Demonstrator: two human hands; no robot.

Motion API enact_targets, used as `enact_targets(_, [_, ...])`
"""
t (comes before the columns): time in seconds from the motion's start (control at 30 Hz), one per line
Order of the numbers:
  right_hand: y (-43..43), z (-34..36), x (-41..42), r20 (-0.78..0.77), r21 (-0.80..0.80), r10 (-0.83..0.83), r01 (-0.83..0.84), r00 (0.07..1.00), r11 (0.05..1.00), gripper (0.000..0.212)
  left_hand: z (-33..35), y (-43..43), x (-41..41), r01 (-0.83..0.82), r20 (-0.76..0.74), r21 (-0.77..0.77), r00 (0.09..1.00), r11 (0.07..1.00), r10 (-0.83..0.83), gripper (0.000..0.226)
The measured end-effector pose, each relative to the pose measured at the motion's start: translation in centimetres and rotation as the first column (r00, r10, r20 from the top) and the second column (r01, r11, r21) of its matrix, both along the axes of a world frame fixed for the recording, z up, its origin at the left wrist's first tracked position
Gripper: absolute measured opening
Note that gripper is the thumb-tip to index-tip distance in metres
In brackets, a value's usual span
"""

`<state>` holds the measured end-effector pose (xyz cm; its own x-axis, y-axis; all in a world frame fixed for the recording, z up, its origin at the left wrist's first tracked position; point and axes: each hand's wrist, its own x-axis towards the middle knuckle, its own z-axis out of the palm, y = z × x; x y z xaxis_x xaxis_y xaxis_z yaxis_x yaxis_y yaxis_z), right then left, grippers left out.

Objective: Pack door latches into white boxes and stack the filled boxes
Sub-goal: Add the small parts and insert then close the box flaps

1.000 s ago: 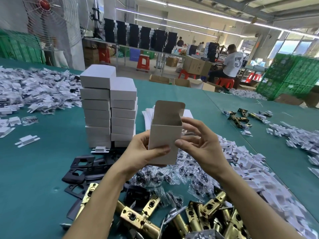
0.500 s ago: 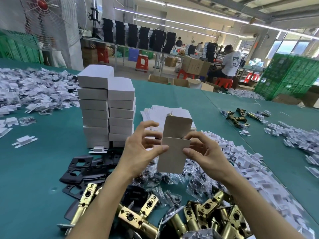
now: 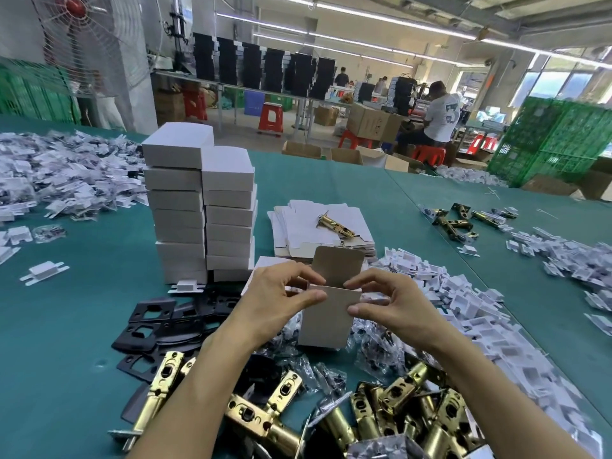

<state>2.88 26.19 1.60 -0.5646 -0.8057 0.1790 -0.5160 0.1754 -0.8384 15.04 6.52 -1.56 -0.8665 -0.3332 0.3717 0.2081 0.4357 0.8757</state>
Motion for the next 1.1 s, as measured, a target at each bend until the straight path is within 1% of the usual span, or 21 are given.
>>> enact_targets(0.07, [-0.2, 0.5, 0.2, -0.051, -0.03, -0.008, 0.007, 0.999, 1.0, 0.029, 0.0, 0.0, 0.1, 0.006, 0.042, -0.014, 0.999, 1.0, -0.005, 0.018])
enact_targets(0.1, [-0.3, 0.7, 0.4, -0.052, -0.088, -0.017, 0.013, 0.999, 0.996, 0.029, 0.1, 0.0, 0.1, 0.011, 0.055, -0.017, 0.998, 1.0, -0.01, 0.017])
enact_targets(0.17, [-0.9, 1.0, 0.9, 0.013, -0.249, -0.047, 0.049, 0.999, 0.967, 0.028, 0.2, 0.1, 0.0, 0.022, 0.074, -0.015, 0.997, 1.0, -0.021, 0.014])
enact_targets(0.23, [-1.6, 1.2, 1.4, 0.102, -0.342, -0.071, 0.102, 0.992, 0.934, 0.019, 0.1, 0.2, 0.0, 0.031, 0.068, 0.029, 0.997, 0.999, -0.033, 0.016])
enact_targets(0.27, [-1.9, 1.2, 1.6, 0.111, -0.346, -0.086, 0.119, 0.99, 0.931, 0.015, 0.0, 0.2, 0.1, 0.036, 0.06, 0.076, 0.997, 0.996, -0.04, 0.018])
enact_targets(0.33, [-2.1, 1.1, 1.7, 0.084, -0.321, -0.098, 0.12, 0.992, 0.939, 0.015, 0.1, 0.4, 0.2, 0.042, 0.033, 0.173, 0.998, 0.984, -0.048, 0.021])
enact_targets(0.37, [-2.0, 1.1, 1.7, 0.095, -0.319, -0.094, 0.119, 0.991, 0.94, 0.013, 0.1, 0.5, 0.2, 0.041, 0.015, 0.209, 0.999, 0.977, -0.046, 0.022])
enact_targets(0.43, [-1.8, 1.0, 1.6, 0.113, -0.312, -0.079, 0.111, 0.991, 0.944, 0.013, 0.2, 0.5, 0.2, 0.034, -0.022, 0.253, 0.999, 0.967, -0.029, 0.022])
enact_targets(0.47, [-1.6, 0.9, 1.5, 0.092, -0.298, -0.075, 0.1, 0.993, 0.949, 0.016, 0.2, 0.5, 0.3, 0.03, -0.035, 0.262, 0.999, 0.965, -0.022, 0.023])
enact_targets(0.57, [-1.4, 0.6, 1.4, 0.008, -0.259, -0.107, 0.105, 0.994, 0.96, 0.017, 0.2, 0.4, 0.3, 0.007, -0.033, 0.228, 0.999, 0.974, 0.001, 0.033])
enact_targets(0.67, [-1.4, 0.6, 1.4, -0.031, -0.272, -0.146, 0.132, 0.989, 0.953, 0.018, 0.2, 0.5, 0.3, 0.013, -0.014, 0.207, 1.0, 0.978, -0.011, 0.041])
enact_targets(0.8, [-1.5, 0.5, 1.7, -0.061, -0.245, -0.103, 0.086, 0.993, 0.966, 0.021, 0.3, 0.3, 0.4, 0.025, -0.011, 0.235, 1.0, 0.972, -0.023, 0.043])
enact_targets(0.9, [-1.3, 0.4, 1.7, -0.065, -0.234, -0.093, 0.075, 0.994, 0.969, 0.021, 0.4, 0.4, 0.5, 0.012, -0.014, 0.226, 1.0, 0.974, -0.009, 0.039])
enact_targets(1.1, [-1.2, 0.3, 1.8, -0.121, -0.224, -0.113, 0.084, 0.986, 0.971, 0.024, 0.8, 0.7, 0.3, 0.004, -0.062, 0.194, 0.998, 0.981, 0.008, 0.021])
